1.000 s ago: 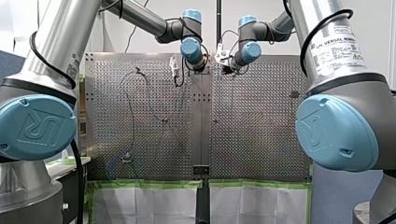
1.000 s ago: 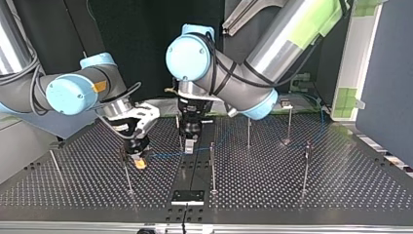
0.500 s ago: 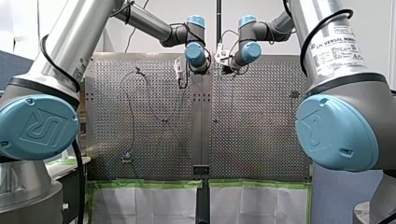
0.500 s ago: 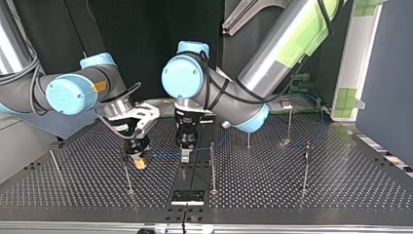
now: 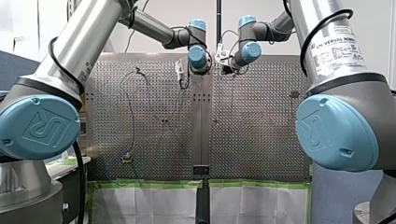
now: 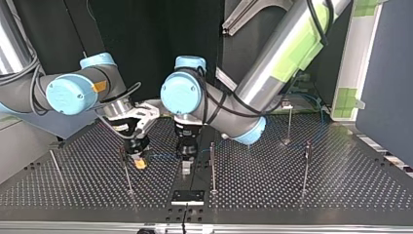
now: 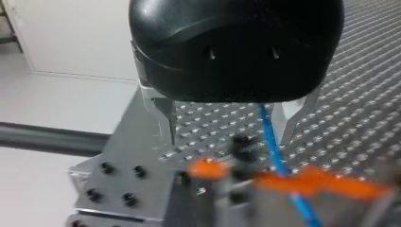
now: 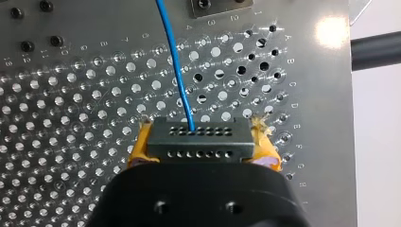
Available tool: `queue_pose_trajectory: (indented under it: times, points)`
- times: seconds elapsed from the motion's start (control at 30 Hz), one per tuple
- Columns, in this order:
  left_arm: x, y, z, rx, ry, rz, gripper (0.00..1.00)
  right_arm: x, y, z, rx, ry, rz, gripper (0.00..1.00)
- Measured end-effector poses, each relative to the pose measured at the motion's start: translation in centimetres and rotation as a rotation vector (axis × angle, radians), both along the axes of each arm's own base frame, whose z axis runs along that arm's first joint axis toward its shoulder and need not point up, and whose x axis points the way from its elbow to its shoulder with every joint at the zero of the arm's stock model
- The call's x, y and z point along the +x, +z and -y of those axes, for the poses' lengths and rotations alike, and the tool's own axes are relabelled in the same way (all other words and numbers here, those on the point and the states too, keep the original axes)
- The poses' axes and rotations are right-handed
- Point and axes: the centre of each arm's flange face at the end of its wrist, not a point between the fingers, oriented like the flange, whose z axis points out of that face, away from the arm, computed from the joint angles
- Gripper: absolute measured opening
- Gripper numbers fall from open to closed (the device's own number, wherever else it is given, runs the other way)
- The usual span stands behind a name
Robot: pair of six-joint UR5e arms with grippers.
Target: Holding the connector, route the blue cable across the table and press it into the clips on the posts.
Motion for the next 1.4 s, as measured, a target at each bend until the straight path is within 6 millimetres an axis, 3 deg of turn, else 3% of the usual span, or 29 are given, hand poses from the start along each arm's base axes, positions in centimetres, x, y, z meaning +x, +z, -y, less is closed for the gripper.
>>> queue_pose_trajectory:
  times: [0.13, 0.5, 1.1, 1.13, 1.17, 1.2, 1.27, 1.3, 1.33, 1.4]
  points:
    - [0.6, 0.0, 0.2, 0.003, -0.004, -0.002, 1.0, 0.0, 0.0, 0.0, -0.001, 0.0, 0.0, 0.0]
    - [2.4, -3.4, 1.5, 0.037, -0.01, -0.056, 1.0, 0.0, 0.0, 0.0, -0.001, 0.001, 0.0, 0.0]
    - [3.2, -3.2, 1.1, 0.023, 0.035, -0.025, 1.0, 0.0, 0.0, 0.0, -0.001, 0.002, 0.0, 0.0]
    - [3.2, -3.2, 1.1, 0.023, 0.036, -0.025, 0.5, 0.0, 0.0, 0.0, -0.001, 0.002, 0.0, 0.0]
    - [3.2, -3.2, 1.1, 0.024, 0.037, -0.025, 0.4, 0.0, 0.0, 0.0, 0.0, 0.002, 0.0, 0.0]
    - [3.2, -3.2, 1.1, 0.026, 0.039, -0.024, 0.4, 0.0, 0.0, 0.0, 0.0, 0.002, 0.0, 0.0]
    - [3.1, -3.2, 1.2, 0.031, 0.046, -0.022, 0.15, 0.0, 0.0, 0.0, 0.0, 0.001, 0.0, 0.0]
    - [3.0, -3.2, 1.2, 0.035, 0.052, -0.022, 0.15, 0.0, 0.0, 0.0, 0.0, 0.001, 0.0, 0.0]
    - [2.9, -3.2, 1.2, 0.036, 0.058, -0.022, 0.03, 0.0, 0.0, 0.0, 0.0, 0.002, -0.001, 0.0]
    - [2.8, -3.2, 1.1, 0.036, 0.073, -0.024, 0.0, 0.0, 0.0, 0.0, 0.0, 0.002, -0.001, 0.0]
